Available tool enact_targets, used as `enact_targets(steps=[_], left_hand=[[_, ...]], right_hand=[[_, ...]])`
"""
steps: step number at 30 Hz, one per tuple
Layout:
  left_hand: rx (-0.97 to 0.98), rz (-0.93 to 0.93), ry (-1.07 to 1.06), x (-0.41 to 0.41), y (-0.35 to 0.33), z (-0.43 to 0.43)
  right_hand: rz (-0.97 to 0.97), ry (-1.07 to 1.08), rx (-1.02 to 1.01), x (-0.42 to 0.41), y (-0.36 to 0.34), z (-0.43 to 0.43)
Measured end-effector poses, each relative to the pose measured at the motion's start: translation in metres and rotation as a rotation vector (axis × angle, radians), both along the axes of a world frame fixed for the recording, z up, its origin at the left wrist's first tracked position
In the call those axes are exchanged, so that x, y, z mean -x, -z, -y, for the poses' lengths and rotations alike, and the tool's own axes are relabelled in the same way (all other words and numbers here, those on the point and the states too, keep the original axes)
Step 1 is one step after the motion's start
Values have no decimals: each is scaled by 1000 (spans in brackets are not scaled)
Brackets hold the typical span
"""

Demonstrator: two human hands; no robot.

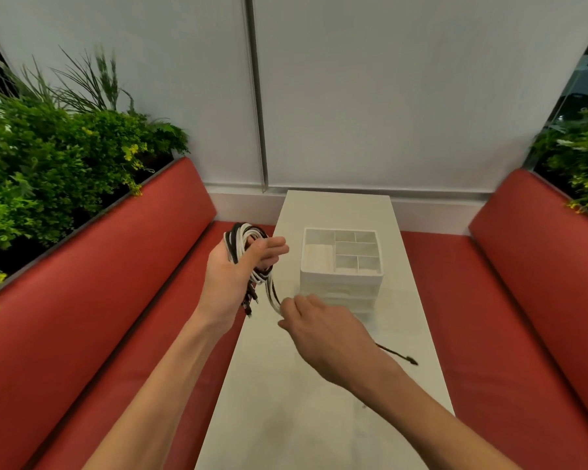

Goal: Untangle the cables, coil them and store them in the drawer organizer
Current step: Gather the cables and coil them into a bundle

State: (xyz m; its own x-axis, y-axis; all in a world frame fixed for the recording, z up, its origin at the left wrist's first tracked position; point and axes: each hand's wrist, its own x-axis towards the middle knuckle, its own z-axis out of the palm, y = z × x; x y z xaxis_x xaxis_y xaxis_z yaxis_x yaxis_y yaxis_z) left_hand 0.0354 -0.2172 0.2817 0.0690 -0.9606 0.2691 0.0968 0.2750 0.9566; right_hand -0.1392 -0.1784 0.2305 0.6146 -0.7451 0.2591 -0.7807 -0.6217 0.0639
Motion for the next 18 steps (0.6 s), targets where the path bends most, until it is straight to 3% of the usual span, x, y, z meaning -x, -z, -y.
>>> enact_targets(steps=[2, 7, 12, 18], left_hand=[[49, 165, 12, -1, 1, 0], [16, 319, 119, 0, 5, -5], [-38, 373, 132, -4, 11, -4], [-194, 68, 327, 4, 15, -15]], right_hand=[[-77, -91, -4, -3, -12, -2], [-175, -225, 27, -4, -51, 2], [-39, -295, 38, 3, -56, 11], [151, -239, -27, 1, -57, 13]])
